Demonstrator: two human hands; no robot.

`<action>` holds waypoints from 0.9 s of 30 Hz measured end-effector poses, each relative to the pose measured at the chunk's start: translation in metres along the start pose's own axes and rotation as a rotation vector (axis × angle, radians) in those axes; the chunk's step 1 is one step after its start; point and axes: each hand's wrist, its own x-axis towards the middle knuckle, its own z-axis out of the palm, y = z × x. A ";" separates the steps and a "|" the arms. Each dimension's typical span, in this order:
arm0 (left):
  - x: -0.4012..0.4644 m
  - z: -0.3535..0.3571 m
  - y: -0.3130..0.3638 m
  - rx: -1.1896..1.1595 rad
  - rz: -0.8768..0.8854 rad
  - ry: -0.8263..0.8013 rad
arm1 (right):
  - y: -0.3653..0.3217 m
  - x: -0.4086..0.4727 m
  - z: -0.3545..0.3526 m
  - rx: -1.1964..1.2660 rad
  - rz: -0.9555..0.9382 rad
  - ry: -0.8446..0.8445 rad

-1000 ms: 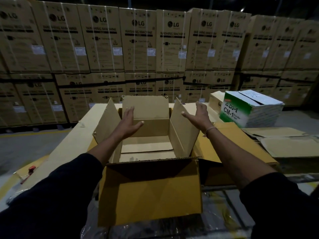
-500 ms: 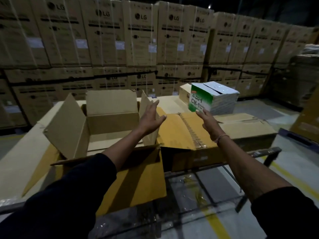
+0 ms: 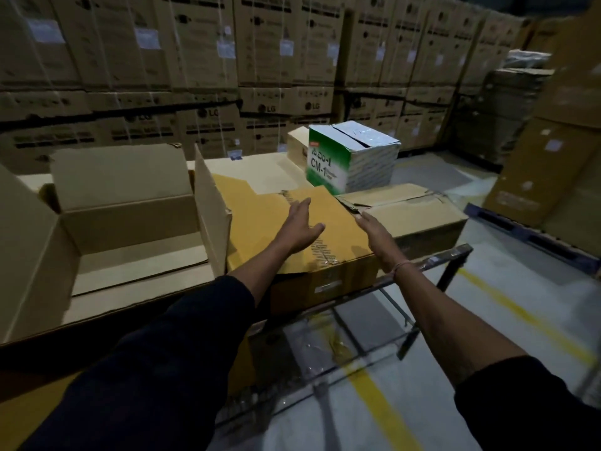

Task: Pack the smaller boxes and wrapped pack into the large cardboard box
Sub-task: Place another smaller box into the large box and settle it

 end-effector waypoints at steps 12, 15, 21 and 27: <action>0.143 0.056 -0.065 0.140 -0.158 -0.072 | 0.047 0.106 0.008 -0.580 -0.077 -0.091; 0.166 0.061 -0.074 0.185 -0.155 -0.083 | 0.059 0.126 0.010 -0.677 -0.085 -0.120; 0.215 0.067 -0.091 0.320 -0.157 -0.126 | 0.074 0.159 0.015 -0.831 -0.154 -0.170; 0.271 0.070 -0.109 0.554 -0.158 -0.125 | 0.084 0.183 0.025 -0.977 -0.290 -0.160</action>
